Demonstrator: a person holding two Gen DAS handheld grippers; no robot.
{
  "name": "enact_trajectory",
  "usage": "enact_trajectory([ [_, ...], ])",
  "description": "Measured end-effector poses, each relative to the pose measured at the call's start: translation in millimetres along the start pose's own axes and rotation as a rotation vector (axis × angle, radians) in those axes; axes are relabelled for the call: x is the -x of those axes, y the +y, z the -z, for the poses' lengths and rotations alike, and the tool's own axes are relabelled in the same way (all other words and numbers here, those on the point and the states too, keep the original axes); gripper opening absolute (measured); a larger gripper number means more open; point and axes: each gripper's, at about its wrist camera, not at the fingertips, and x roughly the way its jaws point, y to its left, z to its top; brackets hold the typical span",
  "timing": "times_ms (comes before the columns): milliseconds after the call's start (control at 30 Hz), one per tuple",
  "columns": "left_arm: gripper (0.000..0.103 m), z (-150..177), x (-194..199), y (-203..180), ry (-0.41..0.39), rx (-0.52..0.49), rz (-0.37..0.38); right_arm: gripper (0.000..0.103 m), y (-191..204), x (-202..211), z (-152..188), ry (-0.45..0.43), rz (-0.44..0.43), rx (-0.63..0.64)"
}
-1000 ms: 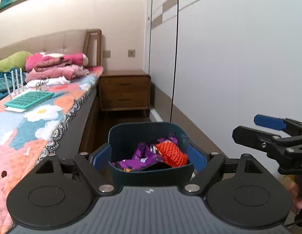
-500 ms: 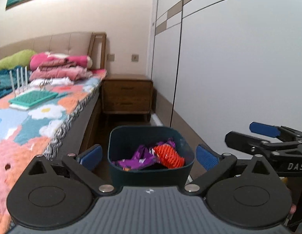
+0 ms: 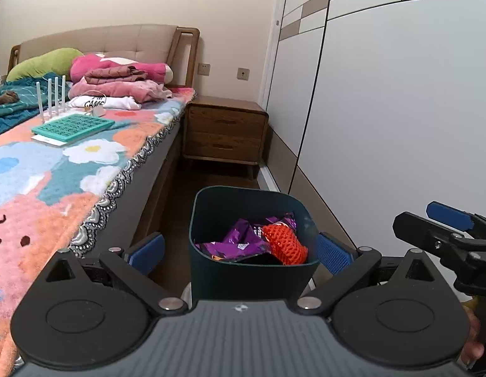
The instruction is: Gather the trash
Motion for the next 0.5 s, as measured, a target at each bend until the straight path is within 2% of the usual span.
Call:
enact_trajectory([
  [500,0.103,-3.8,2.9,-6.6,-0.043,-0.039,0.002,0.103,-2.7,-6.5,0.1,0.019,0.030,-0.023],
])
